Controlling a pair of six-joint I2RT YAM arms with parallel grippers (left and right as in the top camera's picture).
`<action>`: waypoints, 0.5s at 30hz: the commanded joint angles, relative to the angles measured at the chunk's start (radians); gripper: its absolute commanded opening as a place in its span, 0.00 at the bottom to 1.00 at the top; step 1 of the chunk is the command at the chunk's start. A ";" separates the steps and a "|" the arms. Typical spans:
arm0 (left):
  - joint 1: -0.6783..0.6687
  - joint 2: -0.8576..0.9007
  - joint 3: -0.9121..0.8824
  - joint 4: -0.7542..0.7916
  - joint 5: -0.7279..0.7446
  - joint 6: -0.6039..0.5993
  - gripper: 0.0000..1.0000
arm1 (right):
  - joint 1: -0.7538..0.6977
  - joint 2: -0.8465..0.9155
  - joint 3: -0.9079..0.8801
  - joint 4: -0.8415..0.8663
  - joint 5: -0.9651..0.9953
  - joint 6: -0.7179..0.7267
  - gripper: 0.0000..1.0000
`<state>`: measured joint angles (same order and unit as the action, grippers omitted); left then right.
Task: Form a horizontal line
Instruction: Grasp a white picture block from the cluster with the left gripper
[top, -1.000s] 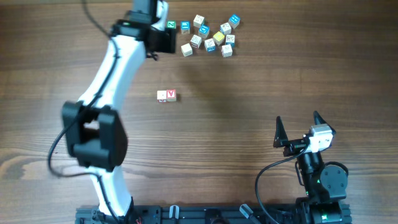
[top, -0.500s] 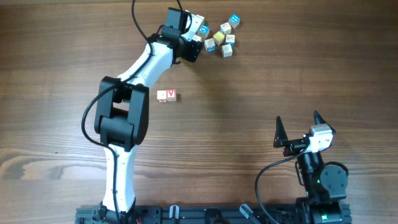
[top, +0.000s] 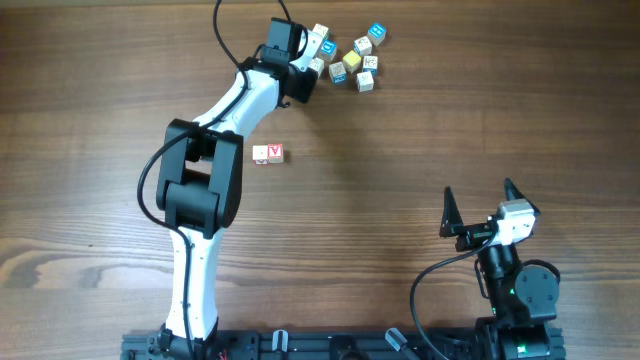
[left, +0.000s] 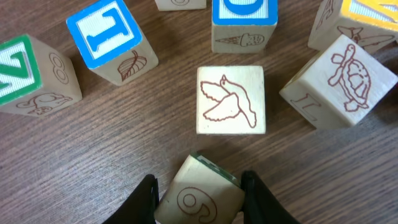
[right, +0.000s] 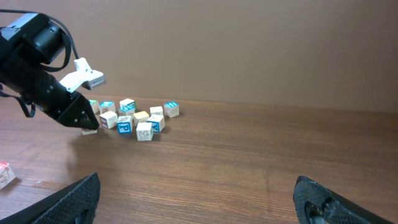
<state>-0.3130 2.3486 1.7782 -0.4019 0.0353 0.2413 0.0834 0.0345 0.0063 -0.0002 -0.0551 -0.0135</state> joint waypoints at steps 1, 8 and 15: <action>-0.007 0.013 -0.005 -0.060 0.001 -0.049 0.29 | -0.005 -0.005 -0.001 0.002 -0.005 -0.011 1.00; -0.011 -0.042 -0.005 -0.158 0.002 -0.142 0.39 | -0.005 -0.005 -0.001 0.002 -0.005 -0.011 0.99; -0.012 -0.110 -0.005 -0.217 0.001 -0.249 0.64 | -0.005 -0.005 -0.001 0.002 -0.005 -0.011 1.00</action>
<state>-0.3206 2.2917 1.7809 -0.6174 0.0349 0.0349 0.0834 0.0345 0.0063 -0.0002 -0.0551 -0.0135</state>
